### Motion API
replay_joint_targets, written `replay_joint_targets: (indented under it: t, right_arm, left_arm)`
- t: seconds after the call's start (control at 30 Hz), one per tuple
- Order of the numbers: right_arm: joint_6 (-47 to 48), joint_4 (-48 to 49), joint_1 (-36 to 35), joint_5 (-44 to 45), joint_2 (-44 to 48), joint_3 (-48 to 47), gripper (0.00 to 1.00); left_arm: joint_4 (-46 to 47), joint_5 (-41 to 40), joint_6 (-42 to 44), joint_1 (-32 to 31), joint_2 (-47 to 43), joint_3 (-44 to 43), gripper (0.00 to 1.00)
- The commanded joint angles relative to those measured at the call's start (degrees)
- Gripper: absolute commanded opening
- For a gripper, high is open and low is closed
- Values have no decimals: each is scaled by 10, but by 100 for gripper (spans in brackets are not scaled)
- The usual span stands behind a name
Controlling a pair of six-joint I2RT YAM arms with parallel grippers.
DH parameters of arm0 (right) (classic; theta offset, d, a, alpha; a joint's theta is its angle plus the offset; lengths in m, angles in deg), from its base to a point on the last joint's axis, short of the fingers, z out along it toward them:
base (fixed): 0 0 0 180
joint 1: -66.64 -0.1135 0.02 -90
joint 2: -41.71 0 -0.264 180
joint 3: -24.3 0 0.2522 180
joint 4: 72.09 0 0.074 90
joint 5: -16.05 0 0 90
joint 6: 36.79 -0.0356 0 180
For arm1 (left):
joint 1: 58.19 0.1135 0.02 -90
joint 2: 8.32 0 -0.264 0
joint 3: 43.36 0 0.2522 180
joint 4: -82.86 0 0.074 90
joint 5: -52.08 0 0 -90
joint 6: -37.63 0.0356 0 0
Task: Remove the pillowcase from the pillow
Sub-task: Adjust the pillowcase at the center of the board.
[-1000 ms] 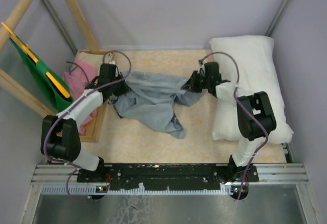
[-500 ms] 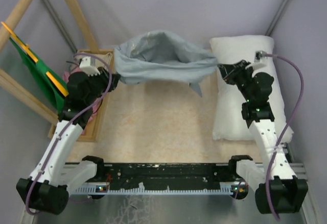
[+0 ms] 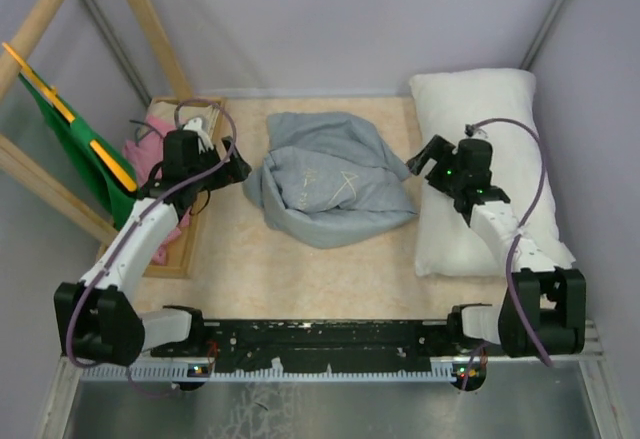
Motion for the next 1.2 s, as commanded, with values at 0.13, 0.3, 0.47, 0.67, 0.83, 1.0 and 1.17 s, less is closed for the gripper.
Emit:
replay_joint_targets:
  t: [0.13,0.3,0.47,0.67,0.83,1.0,1.17]
  right_arm:
    - [62,-95,-113,40,-127,-67,91]
    - [98,-105,-128,51,-228,-131,92]
    - [124,-138,-138,44,-297,-185,92]
    - [127,-119,-164,-24,-321,-191,85]
    - [126,-93,-184,-93,-314,-212,60]
    - [125,-111,-180,-119,-272,-305,3]
    - [160,-193,-185,61,-207,-437,0]
  left_arm:
    - [-2,-15,83,0,240,-211,100]
    - [7,73,78,-7,381,-326,99]
    - [-27,114,91,-35,473,-392,97]
    - [34,229,49,-52,481,-330,81]
    - [68,301,18,-61,461,-304,23]
    - [-39,205,66,-52,418,-417,0]
    - [-114,-199,156,-95,336,-516,0]
